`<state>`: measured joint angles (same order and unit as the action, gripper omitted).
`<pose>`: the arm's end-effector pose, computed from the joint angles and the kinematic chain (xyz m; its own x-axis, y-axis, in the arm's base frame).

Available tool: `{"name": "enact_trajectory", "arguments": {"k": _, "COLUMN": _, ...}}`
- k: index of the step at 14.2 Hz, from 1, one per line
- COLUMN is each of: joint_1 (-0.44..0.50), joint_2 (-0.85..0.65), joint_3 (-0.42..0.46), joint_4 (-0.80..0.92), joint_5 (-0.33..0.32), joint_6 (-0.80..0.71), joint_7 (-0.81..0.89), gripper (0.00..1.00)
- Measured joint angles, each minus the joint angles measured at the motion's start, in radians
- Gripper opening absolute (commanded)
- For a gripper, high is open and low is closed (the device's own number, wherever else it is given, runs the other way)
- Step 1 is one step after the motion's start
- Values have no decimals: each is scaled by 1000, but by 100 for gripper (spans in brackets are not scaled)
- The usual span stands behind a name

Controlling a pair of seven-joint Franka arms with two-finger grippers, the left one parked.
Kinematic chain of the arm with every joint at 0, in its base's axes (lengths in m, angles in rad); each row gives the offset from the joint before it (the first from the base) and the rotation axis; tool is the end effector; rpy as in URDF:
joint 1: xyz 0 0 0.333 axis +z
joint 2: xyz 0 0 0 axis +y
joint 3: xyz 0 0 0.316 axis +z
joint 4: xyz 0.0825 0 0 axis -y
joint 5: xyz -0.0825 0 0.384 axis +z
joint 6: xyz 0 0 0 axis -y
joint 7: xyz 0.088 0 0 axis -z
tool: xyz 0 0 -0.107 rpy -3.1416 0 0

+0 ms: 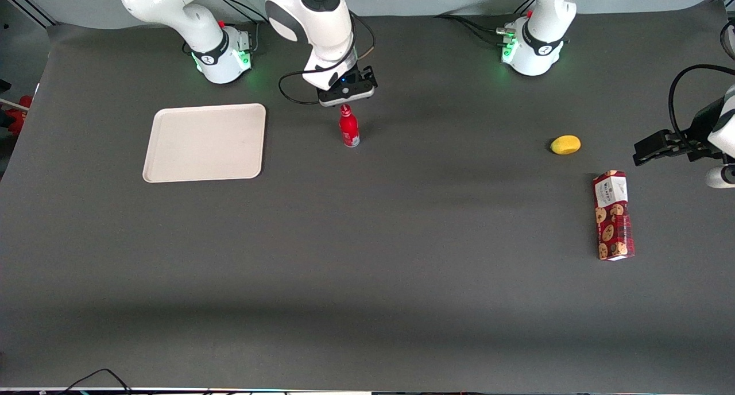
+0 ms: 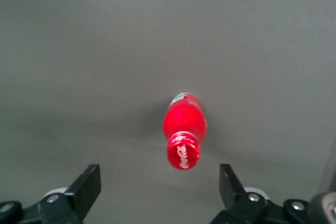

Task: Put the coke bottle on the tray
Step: 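Lower the right gripper over the red bottle and close on it, then lift the red bottle and carry it toward the white tray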

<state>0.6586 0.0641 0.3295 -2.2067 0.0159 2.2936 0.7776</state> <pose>0.2974 0.4504 0.3557 0.9802 0.1980 -0.0046 0.1977 -0.9794 -0.0417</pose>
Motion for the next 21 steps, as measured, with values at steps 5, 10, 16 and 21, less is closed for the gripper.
{"name": "enact_trajectory", "arguments": {"k": 5, "joint_1": 0, "joint_2": 5, "joint_3": 0, "joint_4": -123, "joint_5": -30, "joint_6": 168, "joint_7": 0, "gripper": 100}}
{"name": "enact_trajectory", "arguments": {"k": 10, "joint_1": -1, "joint_2": 24, "joint_3": -1, "joint_4": -131, "joint_5": -30, "joint_6": 179, "joint_7": 0, "gripper": 100}}
{"name": "enact_trajectory", "arguments": {"k": 16, "joint_1": -3, "joint_2": 58, "joint_3": -10, "joint_4": -116, "joint_5": -37, "joint_6": 187, "joint_7": 0, "gripper": 95}}
{"name": "enact_trajectory", "arguments": {"k": 21, "joint_1": -3, "joint_2": 103, "joint_3": -13, "joint_4": -70, "joint_5": -37, "joint_6": 188, "joint_7": 0, "gripper": 80}}
